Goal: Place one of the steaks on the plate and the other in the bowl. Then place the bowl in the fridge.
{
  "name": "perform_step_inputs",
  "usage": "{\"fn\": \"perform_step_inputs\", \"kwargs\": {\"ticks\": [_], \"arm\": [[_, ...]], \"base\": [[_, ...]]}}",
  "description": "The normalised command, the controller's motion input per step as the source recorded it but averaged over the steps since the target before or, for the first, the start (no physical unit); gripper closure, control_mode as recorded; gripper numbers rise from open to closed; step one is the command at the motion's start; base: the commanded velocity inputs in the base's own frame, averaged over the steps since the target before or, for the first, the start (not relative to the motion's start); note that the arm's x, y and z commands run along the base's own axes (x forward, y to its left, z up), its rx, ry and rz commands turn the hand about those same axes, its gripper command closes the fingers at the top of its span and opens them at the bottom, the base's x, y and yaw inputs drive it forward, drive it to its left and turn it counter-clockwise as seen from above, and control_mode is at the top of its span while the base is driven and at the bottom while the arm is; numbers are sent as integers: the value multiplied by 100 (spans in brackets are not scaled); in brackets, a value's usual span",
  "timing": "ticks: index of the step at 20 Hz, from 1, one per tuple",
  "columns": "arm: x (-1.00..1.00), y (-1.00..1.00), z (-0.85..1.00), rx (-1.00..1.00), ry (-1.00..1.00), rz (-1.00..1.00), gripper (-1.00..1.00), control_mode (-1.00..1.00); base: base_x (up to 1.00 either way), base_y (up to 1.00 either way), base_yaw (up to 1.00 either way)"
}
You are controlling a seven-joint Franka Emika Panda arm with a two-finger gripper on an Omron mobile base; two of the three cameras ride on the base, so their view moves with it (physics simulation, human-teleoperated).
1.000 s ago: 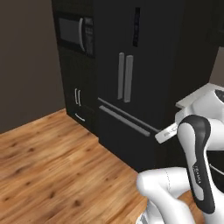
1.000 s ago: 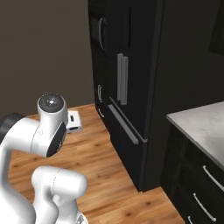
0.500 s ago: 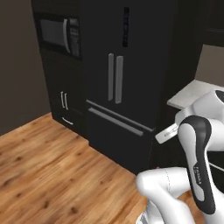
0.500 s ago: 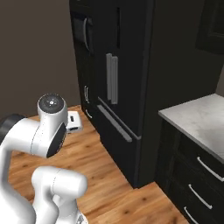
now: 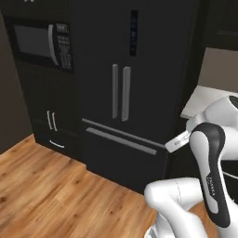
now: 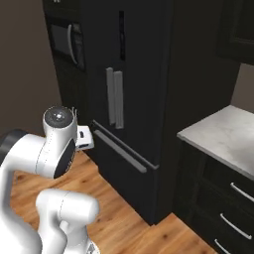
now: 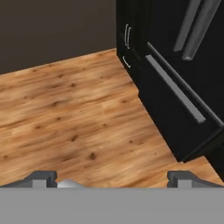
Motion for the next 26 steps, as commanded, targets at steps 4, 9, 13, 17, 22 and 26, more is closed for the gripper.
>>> {"fn": "perform_step_inputs", "kwargs": {"ticks": [4, 9, 13, 17, 22, 26], "arm": [[0, 0, 0, 0, 0, 0, -100, 100], [0, 0, 0, 0, 0, 0, -100, 100], [0, 0, 0, 0, 0, 0, -100, 100], [0, 0, 0, 0, 0, 0, -100, 100], [0, 0, 0, 0, 0, 0, -100, 100], [0, 0, 0, 0, 0, 0, -100, 100]], "base": [[24, 96, -38], [3, 100, -37], [0, 96, -36], [0, 77, -37], [0, 60, -38], [0, 39, -39]]}}
